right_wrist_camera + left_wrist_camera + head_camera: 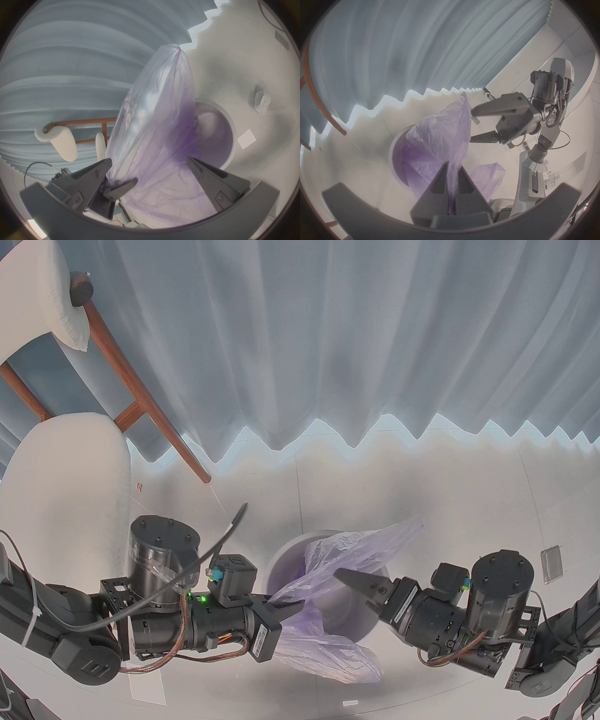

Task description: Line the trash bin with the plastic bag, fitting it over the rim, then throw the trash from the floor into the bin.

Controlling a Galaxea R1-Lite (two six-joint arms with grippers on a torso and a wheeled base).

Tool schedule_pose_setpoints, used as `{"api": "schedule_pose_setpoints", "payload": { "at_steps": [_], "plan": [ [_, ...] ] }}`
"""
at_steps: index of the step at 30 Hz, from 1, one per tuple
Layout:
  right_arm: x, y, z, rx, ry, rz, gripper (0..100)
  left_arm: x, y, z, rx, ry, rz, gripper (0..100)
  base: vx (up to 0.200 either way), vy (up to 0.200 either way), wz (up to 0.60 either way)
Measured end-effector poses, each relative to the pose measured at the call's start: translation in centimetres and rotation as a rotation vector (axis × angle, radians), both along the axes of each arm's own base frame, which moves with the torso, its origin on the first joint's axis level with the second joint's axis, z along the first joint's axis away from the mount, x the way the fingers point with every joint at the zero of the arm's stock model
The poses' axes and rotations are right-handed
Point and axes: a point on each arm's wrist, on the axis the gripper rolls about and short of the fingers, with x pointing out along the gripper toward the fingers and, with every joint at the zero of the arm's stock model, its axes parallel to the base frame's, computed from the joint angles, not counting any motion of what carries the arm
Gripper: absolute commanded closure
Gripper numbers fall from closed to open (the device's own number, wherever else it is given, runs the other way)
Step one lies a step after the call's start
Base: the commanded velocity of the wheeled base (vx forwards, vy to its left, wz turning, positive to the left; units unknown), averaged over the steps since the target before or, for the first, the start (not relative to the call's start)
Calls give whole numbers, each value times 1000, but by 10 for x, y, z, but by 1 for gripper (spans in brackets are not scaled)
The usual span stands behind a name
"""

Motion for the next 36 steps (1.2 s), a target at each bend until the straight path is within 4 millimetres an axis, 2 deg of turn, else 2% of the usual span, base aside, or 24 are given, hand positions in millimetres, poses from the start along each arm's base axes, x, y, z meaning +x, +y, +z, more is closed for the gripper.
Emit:
{"api": "schedule_pose_setpoints", "payload": {
  "at_steps": [7,17,23,31,36],
  "plan": [
    [17,-5,-1,4,5,-58,0,0,0,1,-3,-1,2,100,0,0,0],
    [19,-7,-12,-20,30,-71,0,0,0,2,-10,-1,4,100,0,0,0],
    [15,-9,-6,-10,18,-63,0,0,0,2,-10,-1,5,100,0,0,0],
    [1,-16,-11,-26,33,-45,0,4,3,3,-15,-5,20,100,0,0,0],
    [1,-17,-13,-30,36,-45,0,5,4,3,-19,-11,25,100,0,0,0]
  ]
}}
